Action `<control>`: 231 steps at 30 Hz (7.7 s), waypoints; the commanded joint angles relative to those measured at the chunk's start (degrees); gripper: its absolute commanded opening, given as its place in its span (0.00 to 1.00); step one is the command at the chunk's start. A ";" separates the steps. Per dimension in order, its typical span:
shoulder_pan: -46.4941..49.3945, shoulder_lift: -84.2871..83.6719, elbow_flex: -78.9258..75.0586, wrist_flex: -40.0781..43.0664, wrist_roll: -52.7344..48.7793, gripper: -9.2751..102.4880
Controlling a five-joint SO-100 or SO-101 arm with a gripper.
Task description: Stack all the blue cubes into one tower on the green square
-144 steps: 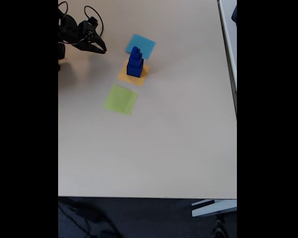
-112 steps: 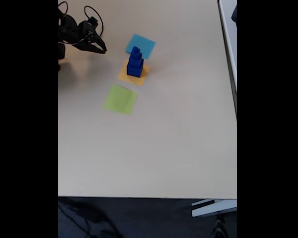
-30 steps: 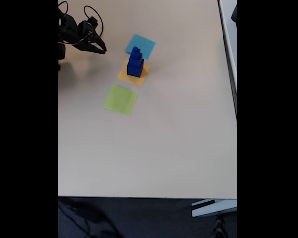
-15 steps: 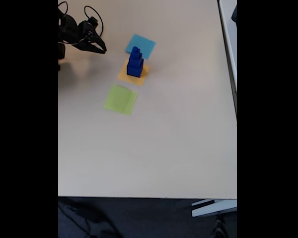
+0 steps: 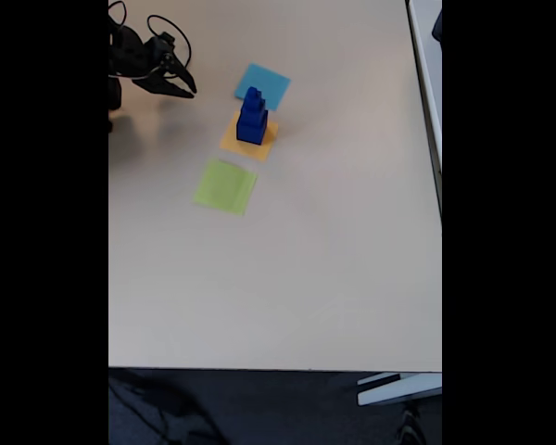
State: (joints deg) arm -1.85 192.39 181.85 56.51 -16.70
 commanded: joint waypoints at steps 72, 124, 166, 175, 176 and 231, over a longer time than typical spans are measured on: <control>11.25 -38.41 -42.28 -25.84 100.46 0.13; 9.32 -68.64 -60.64 -10.37 103.89 0.22; 10.46 -77.70 -68.47 -9.76 102.04 0.19; 10.63 -77.78 -68.47 -9.49 102.04 0.19; 10.72 -77.78 -68.47 -9.40 101.95 0.19; 7.73 -85.08 -92.99 9.40 107.58 0.08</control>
State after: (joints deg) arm 7.65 108.28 96.68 63.28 88.07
